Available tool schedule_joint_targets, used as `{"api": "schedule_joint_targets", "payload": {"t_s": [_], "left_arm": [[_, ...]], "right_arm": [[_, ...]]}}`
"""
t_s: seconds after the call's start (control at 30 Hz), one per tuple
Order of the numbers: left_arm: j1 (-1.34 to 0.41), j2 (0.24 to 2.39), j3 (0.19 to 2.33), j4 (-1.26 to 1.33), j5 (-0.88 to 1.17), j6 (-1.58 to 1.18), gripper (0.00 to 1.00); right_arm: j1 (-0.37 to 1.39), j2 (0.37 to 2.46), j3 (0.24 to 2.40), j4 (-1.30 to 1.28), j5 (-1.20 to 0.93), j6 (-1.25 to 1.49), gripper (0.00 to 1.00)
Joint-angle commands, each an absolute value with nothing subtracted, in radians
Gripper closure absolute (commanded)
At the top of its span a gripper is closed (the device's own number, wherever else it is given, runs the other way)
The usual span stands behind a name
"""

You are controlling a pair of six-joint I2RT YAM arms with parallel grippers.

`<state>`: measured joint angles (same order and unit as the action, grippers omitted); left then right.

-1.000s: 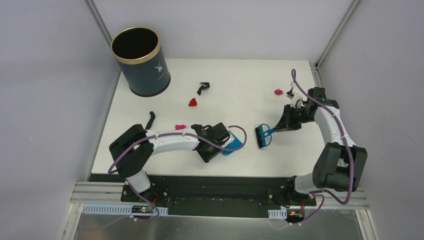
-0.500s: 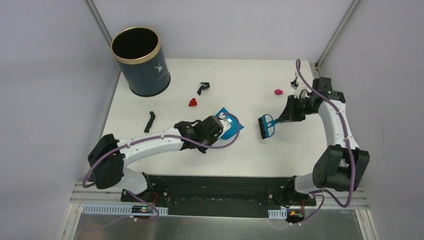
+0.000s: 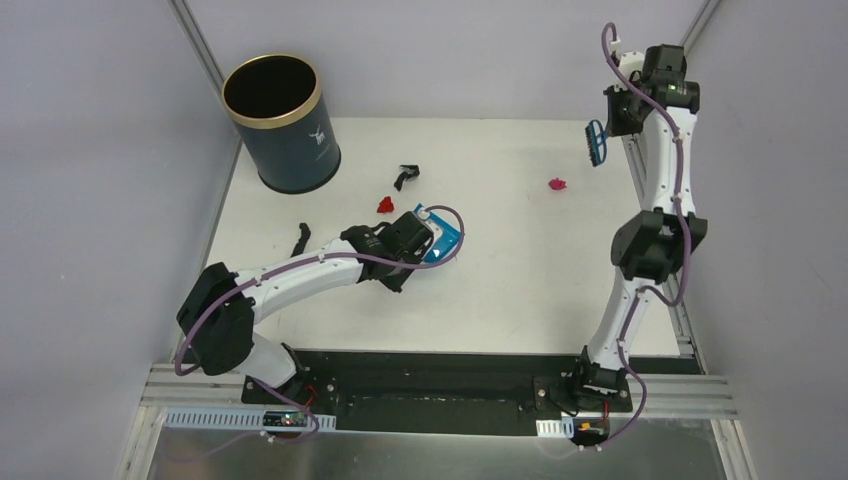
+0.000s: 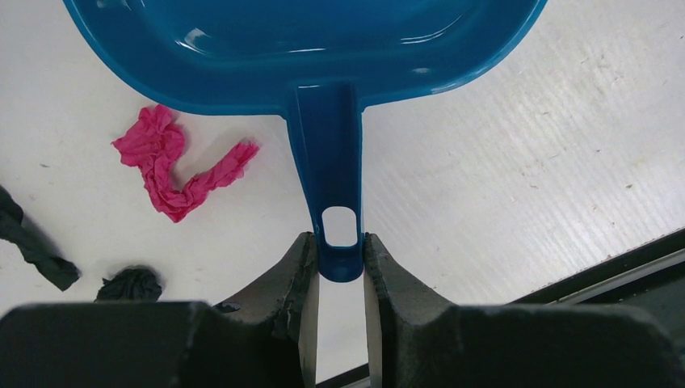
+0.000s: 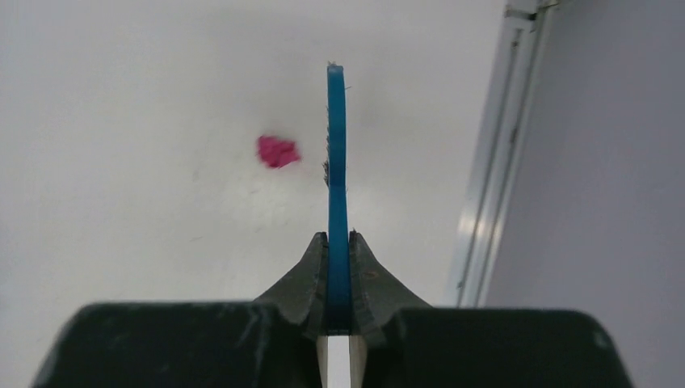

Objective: Sweep away the paper scraps from the table

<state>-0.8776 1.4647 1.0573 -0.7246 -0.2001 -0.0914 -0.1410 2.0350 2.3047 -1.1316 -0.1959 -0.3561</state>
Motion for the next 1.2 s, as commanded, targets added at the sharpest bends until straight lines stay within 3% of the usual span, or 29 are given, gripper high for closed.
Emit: {"api": "schedule_joint_targets", "payload": {"t_s": [0.0,0.2,0.47,0.7,0.87,1.1,1.17], "left_arm": [[-0.877,1.456,1.098,-0.741,-0.182,-0.105,1.00],[-0.845,1.450,1.100,-0.736,-0.130,-0.121,1.00],[-0.791,1.431,1.101,-0.719,-0.061,-0.137,1.00],[-0.754,1.402,1.101,-0.727,-0.104,-0.137,1.00],[-0.639,1.342,1.106,-0.739,-0.171,-0.145,1.00],[-0.572,1.283,1.093,-0.730,-0.286,-0.141,1.00],[-0.560,1.277,1.090,-0.727,-0.299,-0.143,1.00]], "right_arm": [[-0.108,2.259,2.510,-1.136,0.120,-0.523,1.00],[-0.028,2.326,2.393,-1.028,0.240,-0.654,1.00],[0.140,2.078,2.080,-1.166,-0.057,-0.609,1.00],[0.158,1.997,2.172,-1.299,-0.200,-0.453,1.00],[0.156,1.973,2.200,-1.113,-0.209,-0.356,1.00],[0.176,2.061,2.153,-0.748,-0.727,0.189,1.00],[0.190,2.092,2.085,-0.499,-0.727,0.189,1.00]]}}
